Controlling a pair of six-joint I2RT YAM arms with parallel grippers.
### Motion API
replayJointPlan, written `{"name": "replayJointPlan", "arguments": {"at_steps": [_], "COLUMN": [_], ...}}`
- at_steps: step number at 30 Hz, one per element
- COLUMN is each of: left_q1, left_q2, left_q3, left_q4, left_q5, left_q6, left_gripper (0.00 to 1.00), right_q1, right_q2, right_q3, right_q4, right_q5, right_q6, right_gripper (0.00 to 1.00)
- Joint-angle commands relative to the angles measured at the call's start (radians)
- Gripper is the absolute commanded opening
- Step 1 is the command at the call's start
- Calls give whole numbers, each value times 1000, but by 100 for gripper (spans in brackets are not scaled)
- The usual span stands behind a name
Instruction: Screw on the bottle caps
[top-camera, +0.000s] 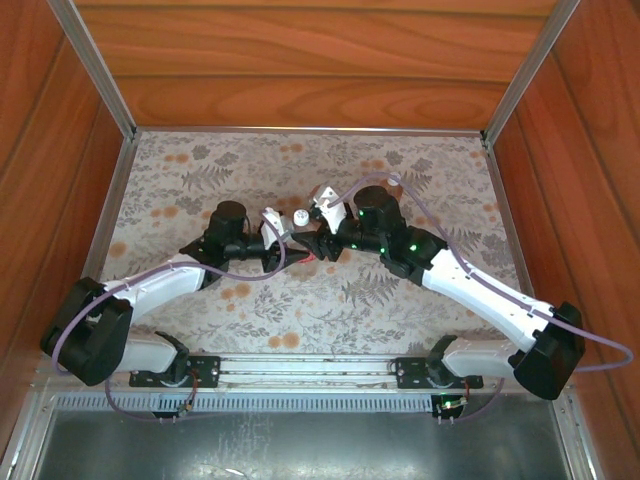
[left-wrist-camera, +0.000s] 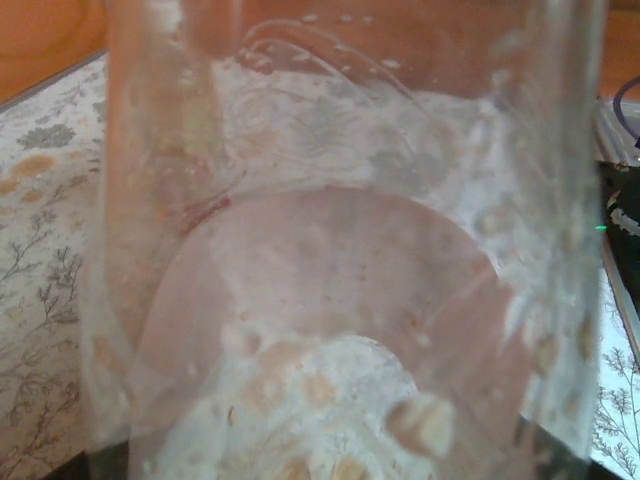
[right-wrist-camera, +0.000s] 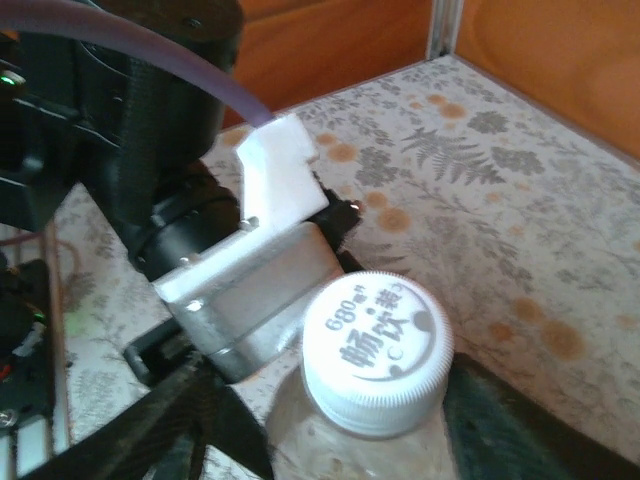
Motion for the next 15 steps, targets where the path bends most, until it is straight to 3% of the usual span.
{"name": "replayJointPlan", "arguments": {"at_steps": [1, 4, 7, 9, 12, 15], "left_q1": [-2, -3, -3, -2, -3, -2], "left_q2": [9, 10, 8, 9, 15, 19], "left_q3": [29, 32, 28, 25, 26, 32], "left_q4": [14, 14, 13, 14, 13, 14], "left_q5": [93, 110, 114, 111, 114, 115], "left_q6": [11, 7, 8, 9, 10, 8], "left_gripper": [53, 53, 53, 53, 53, 53], "right_q1": [-3, -3, -6, -10, -12, -13], "right_q2": [20, 23, 18, 15, 15, 25], "right_q3": [-10, -14, -13, -14, -25, -22], "right_q4": [76, 74, 79, 83, 109, 109], "right_q5": [-6, 27, 95, 114, 117, 93], "right_q6": [2, 8, 50, 64, 76, 82], "right_gripper": [53, 50, 40, 40, 48, 41]}}
